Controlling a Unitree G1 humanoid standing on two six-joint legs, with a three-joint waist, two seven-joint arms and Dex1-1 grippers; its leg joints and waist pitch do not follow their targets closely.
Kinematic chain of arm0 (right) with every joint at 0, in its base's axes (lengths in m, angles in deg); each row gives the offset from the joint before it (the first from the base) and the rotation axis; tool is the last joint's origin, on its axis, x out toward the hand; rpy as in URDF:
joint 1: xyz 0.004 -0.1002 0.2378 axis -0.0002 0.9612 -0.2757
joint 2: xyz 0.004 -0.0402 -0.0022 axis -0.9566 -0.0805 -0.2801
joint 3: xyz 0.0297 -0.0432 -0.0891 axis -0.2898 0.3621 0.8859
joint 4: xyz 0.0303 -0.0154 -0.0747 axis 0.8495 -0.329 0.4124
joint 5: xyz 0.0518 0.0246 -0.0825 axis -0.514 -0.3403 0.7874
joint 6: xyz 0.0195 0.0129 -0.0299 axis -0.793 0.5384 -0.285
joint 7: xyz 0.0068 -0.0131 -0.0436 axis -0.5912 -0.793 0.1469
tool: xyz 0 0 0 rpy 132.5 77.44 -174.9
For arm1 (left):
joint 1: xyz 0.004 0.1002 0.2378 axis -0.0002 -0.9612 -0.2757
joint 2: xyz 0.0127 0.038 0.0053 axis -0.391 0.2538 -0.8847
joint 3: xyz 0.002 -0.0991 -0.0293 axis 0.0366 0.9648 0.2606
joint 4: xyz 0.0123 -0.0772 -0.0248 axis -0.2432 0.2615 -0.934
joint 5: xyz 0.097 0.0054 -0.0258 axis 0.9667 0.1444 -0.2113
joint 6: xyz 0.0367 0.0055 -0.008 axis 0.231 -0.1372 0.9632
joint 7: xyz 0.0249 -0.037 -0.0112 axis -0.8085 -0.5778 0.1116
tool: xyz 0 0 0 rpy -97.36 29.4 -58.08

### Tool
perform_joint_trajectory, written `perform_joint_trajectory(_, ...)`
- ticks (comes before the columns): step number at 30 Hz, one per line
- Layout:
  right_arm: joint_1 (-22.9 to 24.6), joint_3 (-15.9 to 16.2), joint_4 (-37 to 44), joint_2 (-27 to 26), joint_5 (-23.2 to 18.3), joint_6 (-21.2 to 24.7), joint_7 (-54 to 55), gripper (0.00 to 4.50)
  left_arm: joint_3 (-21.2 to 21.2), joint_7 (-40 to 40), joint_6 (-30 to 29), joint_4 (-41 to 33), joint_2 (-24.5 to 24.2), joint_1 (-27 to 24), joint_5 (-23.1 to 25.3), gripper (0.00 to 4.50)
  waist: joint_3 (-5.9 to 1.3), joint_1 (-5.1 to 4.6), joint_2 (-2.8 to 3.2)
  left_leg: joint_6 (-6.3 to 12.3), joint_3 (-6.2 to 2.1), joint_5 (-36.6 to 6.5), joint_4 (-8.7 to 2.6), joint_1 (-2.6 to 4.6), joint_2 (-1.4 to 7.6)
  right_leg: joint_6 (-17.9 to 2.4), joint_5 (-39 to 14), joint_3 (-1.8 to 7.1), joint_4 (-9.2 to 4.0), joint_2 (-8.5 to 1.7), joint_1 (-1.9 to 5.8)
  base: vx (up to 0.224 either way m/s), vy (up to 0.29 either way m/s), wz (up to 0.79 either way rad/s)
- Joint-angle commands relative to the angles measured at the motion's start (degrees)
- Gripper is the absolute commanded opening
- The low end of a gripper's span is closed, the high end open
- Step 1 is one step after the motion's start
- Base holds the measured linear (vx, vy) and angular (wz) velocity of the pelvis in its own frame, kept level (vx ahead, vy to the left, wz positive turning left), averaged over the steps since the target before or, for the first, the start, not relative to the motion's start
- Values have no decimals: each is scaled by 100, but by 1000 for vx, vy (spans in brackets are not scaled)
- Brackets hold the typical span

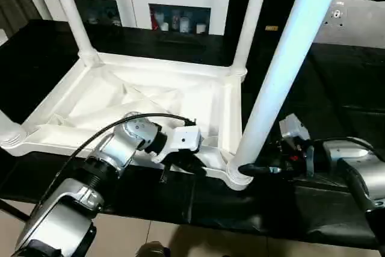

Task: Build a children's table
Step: Rotate leg to tighten

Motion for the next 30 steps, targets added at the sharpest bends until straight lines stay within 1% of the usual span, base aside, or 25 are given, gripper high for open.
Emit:
perform_joint_trajectory(1, 48, 69, 69, 33, -84, 37, -106, 208, -159, 220, 134, -173, 50, 53, 10, 0, -406, -25, -98, 560, -147, -608, -371, 63, 457, -970, -1423, 369, -466, -632, 315, 0, 0, 0)
perform_joint_trajectory(5, 111, 62, 154, 22, -183, 239, -74, 198, -125, 161, 38, -166, 44, 32, -10, 0, -405, -18, -101, 569, -146, -583, -370, 61, 453, -952, -1454, 368, -468, -633, 319, 0, 0, 0)
perform_joint_trajectory(7, 139, 6, 190, -29, -232, 302, 3, 197, -73, 87, -65, -170, 70, 26, -35, 0, -403, -19, -105, 567, -140, -576, -367, 61, 450, -939, -1454, 371, -469, -630, 319, 0, 0, 0)
perform_joint_trajectory(8, 214, -111, 420, -246, -316, 640, 507, 196, 115, -249, -424, -152, 217, 42, -109, 0, -387, -8, -64, 550, -152, -552, -377, 64, 456, -948, -1439, 373, -468, -624, 305, 0, 0, 0)
perform_joint_trajectory(9, 214, -111, 420, -246, -316, 640, 507, 196, 115, -249, -424, -152, 217, 42, -109, 0, -385, -19, -79, 538, -154, -576, -384, 63, 460, -928, -1464, 375, -480, -622, 309, 0, 0, 0)
perform_joint_trajectory(10, 248, -122, 547, -368, -254, 796, 853, 196, 236, -506, -677, -140, 324, 58, -147, 0, -383, -37, -91, 501, -155, -682, -387, 62, 442, -912, -1631, 362, -499, -634, 315, 0, 0, 0)
perform_joint_trajectory(11, 262, -119, 602, -425, -202, 859, 1028, 196, 296, -647, -815, -133, 380, 68, -160, 0, -362, -63, -92, 456, -150, -703, -403, 63, 446, -890, -1702, 372, -508, -628, 302, 0, 0, 0)
perform_joint_trajectory(12, 273, -101, 647, -484, -107, 901, 1227, 196, 365, -827, -991, -124, 448, 82, -169, 0, -357, -81, -94, 382, -161, -810, -402, 84, 428, -852, -1949, 356, -541, -637, 300, 0, 0, 0)
perform_joint_trajectory(13, 229, -161, 631, -738, 69, 1004, 1798, 196, 463, -1183, -1257, -90, 595, 98, -153, 0, -330, -111, -89, 293, -158, -907, -413, 91, 418, -786, -2234, 355, -577, -630, 280, 0, 0, 0)
perform_joint_trajectory(14, 166, -222, 598, -986, 223, 1107, 2329, 196, 545, -1527, -1456, -44, 733, 115, -120, 0, -326, -134, -110, 240, -171, -1007, -420, 94, 389, -663, -2575, 337, -624, -651, 307, 0, 0, 0)
perform_joint_trajectory(15, 80, -289, 529, -1227, 361, 1193, 2816, 196, 619, -1852, -1607, 12, 875, 130, -94, 0, -324, -164, -109, 199, -177, -973, -432, 67, 390, -626, -2593, 342, -609, -647, 324, 0, 0, 0)
perform_joint_trajectory(16, -62, -389, 373, -1519, 537, 1277, 3418, 196, 747, -2300, -1850, 93, 1089, 161, -95, 0, -319, -240, -109, 117, -197, -1043, -450, 67, 384, -579, -2690, 317, -624, -628, 304, 0, 0, 0)
perform_joint_trajectory(17, -75, -397, 357, -1544, 552, 1283, 3470, 195, 760, -2341, -1873, 101, 1109, 165, -96, 0, -323, -288, -116, 83, -198, -1060, -446, 73, 376, -569, -2719, 314, -627, -627, 306, 0, 0, 0)
perform_joint_trajectory(18, -162, -441, 241, -1686, 681, 1267, 3799, 195, 843, -2607, -1974, 156, 1239, 195, -103, 0, -331, -341, -117, 76, -193, -1055, -429, 83, 348, -538, -2779, 309, -659, -634, 302, 0, 0, 0)
perform_joint_trajectory(19, -291, -550, 60, -1921, 813, 1287, 4338, 195, 958, -2966, -2064, 220, 1430, 235, -114, 0, -332, -371, -111, 124, -191, -997, -427, 65, 349, -551, -2672, 323, -656, -636, 314, 0, 0, 0)
perform_joint_trajectory(20, -354, -612, -40, -2035, 856, 1297, 4589, 195, 1005, -3116, -2077, 250, 1515, 252, -121, 0, -331, -391, -107, 153, -183, -972, -421, 60, 347, -570, -2603, 330, -656, -627, 304, 0, 0, 0)
perform_joint_trajectory(21, -428, -699, -165, -2162, 883, 1262, 4887, 195, 1079, -3252, -2118, 251, 1631, 265, -172, 0, -325, -411, -128, 194, -172, -964, -418, 70, 343, -588, -2515, 335, -664, -616, 285, 0, 0, 0)
perform_joint_trajectory(22, -428, -699, -165, -2162, 883, 1262, 4887, 228, 1079, -3252, -2118, 251, 1631, 265, -172, 0, -336, -418, -135, 226, -163, -918, -407, 64, 328, -609, -2427, 341, -646, -612, 298, 0, 0, 0)
perform_joint_trajectory(23, -478, -738, -271, -2266, 834, 1104, 4944, 247, 1152, -3413, -2170, 218, 1772, 273, -213, 0, -344, -412, -128, 308, -154, -803, -406, 57, 323, -626, -2262, 346, -638, -608, 310, 0, 0, 0)
perform_joint_trajectory(24, -488, -786, -311, -2370, 752, 915, 4945, 247, 1177, -3517, -2231, 149, 1896, 268, -225, 0, -349, -400, -121, 378, -145, -724, -400, 60, 331, -657, -2080, 357, -623, -605, 304, 0, 0, 0)
perform_joint_trajectory(25, -479, -827, -284, -2431, 743, 911, 4958, 247, 1184, -3549, -2272, 120, 1926, 261, -198, 0, -361, -391, -118, 439, -145, -613, -400, 44, 341, -718, -1841, 364, -589, -600, 321, 0, 0, 0)
perform_joint_trajectory(26, -479, -827, -284, -2431, 743, 911, 4958, 271, 1184, -3549, -2272, 120, 1926, 261, -198, 0, -369, -388, -117, 467, -149, -547, -401, 37, 349, -756, -1694, 362, -566, -597, 328, 0, 0, 0)
perform_joint_trajectory(27, -453, -889, -213, -2449, 698, 967, 4856, 271, 1143, -3527, -2238, 103, 1896, 247, -115, 0, -383, -378, -103, 531, -150, -425, -399, 35, 358, -836, -1368, 367, -521, -584, 339, 0, 0, 0)
perform_joint_trajectory(29, -396, -869, -188, -2312, 716, 868, 4649, 291, 1061, -3439, -2118, 103, 1788, 222, -25, 0, -381, -367, -99, 631, -141, -393, -388, 39, 364, -932, -1107, 367, -506, -592, 342, 0, 0, 0)
perform_joint_trajectory(30, -378, -861, -187, -2267, 724, 830, 4591, 299, 1035, -3416, -2079, 105, 1753, 214, 0, 0, -380, -363, -101, 643, -142, -397, -388, 35, 363, -940, -1098, 366, -506, -593, 348, 0, 0, 0)
